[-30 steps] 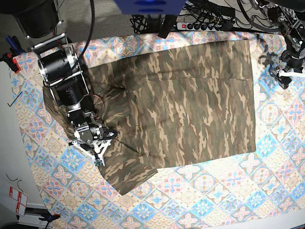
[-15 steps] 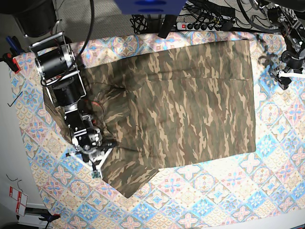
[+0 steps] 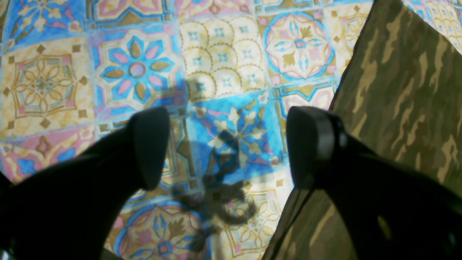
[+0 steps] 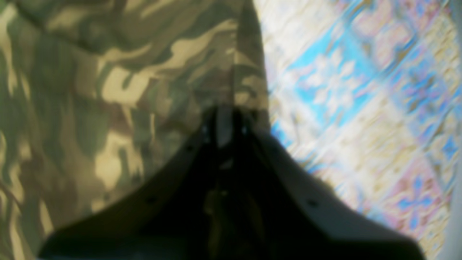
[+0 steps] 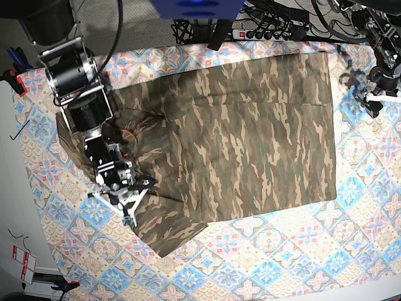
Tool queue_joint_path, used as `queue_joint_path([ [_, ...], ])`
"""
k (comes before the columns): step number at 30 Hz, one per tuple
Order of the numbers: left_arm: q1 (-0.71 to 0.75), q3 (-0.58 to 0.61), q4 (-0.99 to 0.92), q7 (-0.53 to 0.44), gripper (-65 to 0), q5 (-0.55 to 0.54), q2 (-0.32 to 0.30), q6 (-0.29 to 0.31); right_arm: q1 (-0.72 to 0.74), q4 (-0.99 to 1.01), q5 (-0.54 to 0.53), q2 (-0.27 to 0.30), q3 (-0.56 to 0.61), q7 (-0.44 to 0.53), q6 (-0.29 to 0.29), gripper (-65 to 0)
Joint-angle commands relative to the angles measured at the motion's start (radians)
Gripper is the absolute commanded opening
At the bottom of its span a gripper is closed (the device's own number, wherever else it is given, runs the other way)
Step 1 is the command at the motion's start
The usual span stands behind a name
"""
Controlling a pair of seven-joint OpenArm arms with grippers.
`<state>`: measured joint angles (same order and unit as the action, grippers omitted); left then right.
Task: Fold the T-shirt properly
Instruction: 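Drag the held shirt edge along the table with the right gripper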
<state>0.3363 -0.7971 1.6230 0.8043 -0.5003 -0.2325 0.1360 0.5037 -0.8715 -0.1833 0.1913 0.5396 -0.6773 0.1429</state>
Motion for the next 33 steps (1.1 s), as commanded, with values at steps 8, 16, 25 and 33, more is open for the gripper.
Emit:
queue_joint_path([
  [8,-0.001,-0.005,0.016,-0.018,-15.3,-0.005,-0.018,0.003,-0.033,-0.076,0.009,0.004,-0.006,0.011,0.007,-58.3],
  [16,-0.004,-0.005,0.016,-0.018,-15.3,-0.005,-0.018,0.003,-0.066,-0.205,0.009,0.007,-0.063,-0.083,0.007,-29.1],
  [25,-0.004,-0.005,0.016,-0.018,-15.3,-0.005,-0.018,0.003,-0.061,-0.171,0.009,0.047,-0.065,-0.083,0.007,-24.2],
  [33,-0.004,-0.005,0.016,-0.018,-15.3,-0.005,-0.018,0.003,-0.061,-0.073,0.011,0.055,-0.065,-0.029,0.007,-27.8],
])
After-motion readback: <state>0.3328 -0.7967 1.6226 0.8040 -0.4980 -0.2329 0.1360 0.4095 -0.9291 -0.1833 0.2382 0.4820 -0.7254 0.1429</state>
